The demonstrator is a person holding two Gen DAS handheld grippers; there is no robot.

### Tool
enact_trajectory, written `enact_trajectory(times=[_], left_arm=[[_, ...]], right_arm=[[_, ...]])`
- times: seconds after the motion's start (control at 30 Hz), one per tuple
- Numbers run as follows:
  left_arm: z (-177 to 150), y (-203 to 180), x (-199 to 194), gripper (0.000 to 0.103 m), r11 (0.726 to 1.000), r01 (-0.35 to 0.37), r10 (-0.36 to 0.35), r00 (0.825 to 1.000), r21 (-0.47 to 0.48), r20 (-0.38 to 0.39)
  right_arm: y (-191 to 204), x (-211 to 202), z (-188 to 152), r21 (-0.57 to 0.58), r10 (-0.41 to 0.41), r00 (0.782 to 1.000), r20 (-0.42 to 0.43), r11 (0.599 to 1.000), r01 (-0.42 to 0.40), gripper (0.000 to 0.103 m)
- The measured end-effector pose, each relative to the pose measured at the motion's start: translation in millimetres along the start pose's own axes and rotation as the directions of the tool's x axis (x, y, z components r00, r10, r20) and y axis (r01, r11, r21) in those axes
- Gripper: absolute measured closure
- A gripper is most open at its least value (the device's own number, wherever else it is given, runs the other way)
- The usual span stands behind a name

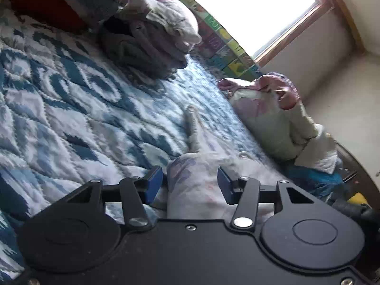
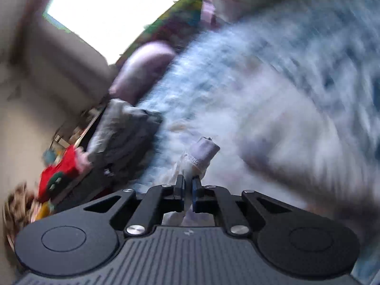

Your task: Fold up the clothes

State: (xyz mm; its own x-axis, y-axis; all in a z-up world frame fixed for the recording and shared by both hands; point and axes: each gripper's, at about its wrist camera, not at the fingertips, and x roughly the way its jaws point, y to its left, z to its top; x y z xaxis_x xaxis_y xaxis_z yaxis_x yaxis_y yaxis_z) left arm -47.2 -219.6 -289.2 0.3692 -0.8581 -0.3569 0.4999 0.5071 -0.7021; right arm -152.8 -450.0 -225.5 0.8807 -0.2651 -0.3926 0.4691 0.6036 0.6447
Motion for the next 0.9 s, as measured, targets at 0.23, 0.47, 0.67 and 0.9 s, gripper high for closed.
enact_trajectory(times=[0.23, 0.47, 0.67, 0.9], left_arm=[[-7, -19, 0, 0.064, 0.996, 0.066, -0.065, 0.998, 0.052, -0.015], [-31, -56, 11, 0.073, 0.956, 0.091, -0.071, 0.994, 0.278, -0.081], [-48, -70, 22, 0.089, 0.915, 0.121, -0.075, 0.988, 0.385, -0.132], [-70, -80, 40, 0.092, 0.853, 0.129, -0.013, 0.974, 0.506, -0.228]], right_arm=[[6, -35, 52, -0.166, 0.028, 0.996, 0.080, 0.986, -0.015, 0.096], [-43, -64, 78, -0.137, -0.038, 0.993, 0.115, 0.989, 0.054, 0.096], [-92, -68, 52, -0.093, -0.119, 0.990, 0.079, 0.988, 0.127, 0.096], [-120, -66, 38, -0.049, -0.145, 0.986, 0.077, 0.988, 0.149, 0.096]])
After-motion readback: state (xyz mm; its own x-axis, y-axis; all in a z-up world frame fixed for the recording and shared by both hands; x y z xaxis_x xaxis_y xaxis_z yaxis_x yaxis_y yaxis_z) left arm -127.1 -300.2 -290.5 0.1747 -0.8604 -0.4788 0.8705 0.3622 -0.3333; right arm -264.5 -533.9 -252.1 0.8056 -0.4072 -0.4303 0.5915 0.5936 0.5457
